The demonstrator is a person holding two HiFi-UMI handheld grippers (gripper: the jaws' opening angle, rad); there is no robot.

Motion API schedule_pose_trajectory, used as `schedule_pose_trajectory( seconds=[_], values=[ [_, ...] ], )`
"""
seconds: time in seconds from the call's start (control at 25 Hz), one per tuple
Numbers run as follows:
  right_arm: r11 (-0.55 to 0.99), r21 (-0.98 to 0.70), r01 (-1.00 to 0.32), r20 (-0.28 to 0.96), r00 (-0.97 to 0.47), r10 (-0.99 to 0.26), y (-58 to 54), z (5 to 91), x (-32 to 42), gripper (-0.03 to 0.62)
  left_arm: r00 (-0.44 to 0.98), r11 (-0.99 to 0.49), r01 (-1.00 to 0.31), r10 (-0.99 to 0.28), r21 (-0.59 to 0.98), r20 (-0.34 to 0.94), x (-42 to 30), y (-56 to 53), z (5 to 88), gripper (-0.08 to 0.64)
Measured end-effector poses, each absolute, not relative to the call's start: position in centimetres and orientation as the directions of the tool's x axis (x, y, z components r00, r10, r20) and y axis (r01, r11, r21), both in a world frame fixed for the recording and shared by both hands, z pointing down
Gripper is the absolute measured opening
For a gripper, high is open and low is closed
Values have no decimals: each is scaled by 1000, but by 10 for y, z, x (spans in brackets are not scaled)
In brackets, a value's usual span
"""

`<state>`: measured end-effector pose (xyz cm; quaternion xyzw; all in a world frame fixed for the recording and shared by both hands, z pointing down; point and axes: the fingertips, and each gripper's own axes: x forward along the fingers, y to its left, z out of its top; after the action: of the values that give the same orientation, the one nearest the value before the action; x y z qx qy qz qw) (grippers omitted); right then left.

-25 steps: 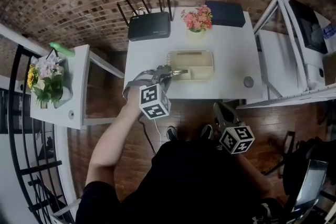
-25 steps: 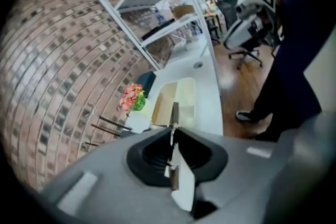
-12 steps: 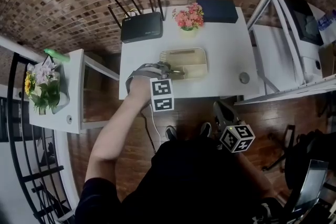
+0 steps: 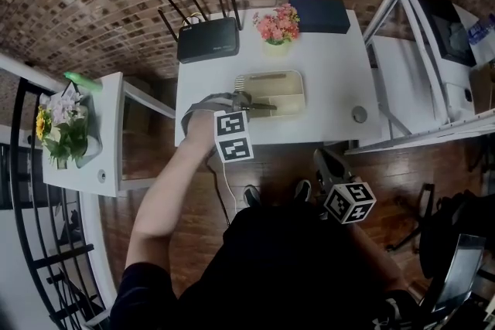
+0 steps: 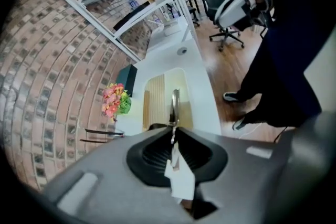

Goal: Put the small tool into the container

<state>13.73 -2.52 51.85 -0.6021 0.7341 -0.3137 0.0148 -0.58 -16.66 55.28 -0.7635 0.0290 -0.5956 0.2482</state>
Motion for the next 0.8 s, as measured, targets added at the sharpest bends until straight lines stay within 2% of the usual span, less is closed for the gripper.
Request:
schedule_pose_trajectory(
  seconds=[0.28, 0.6, 0.8],
  values=[
    [82, -483, -872, 358, -282, -890, -26, 518, 136, 11, 488, -924, 55, -307, -379, 817, 29, -171, 520, 35],
    [65, -484, -873, 367, -269, -890, -24, 523, 139, 11, 625, -923, -156, -367, -351, 689, 34, -181, 493, 35],
    [65, -481, -874, 368, -268, -890, -24, 522, 139, 11, 691, -921, -334, -385, -201, 612, 27, -186, 494, 35]
  ],
)
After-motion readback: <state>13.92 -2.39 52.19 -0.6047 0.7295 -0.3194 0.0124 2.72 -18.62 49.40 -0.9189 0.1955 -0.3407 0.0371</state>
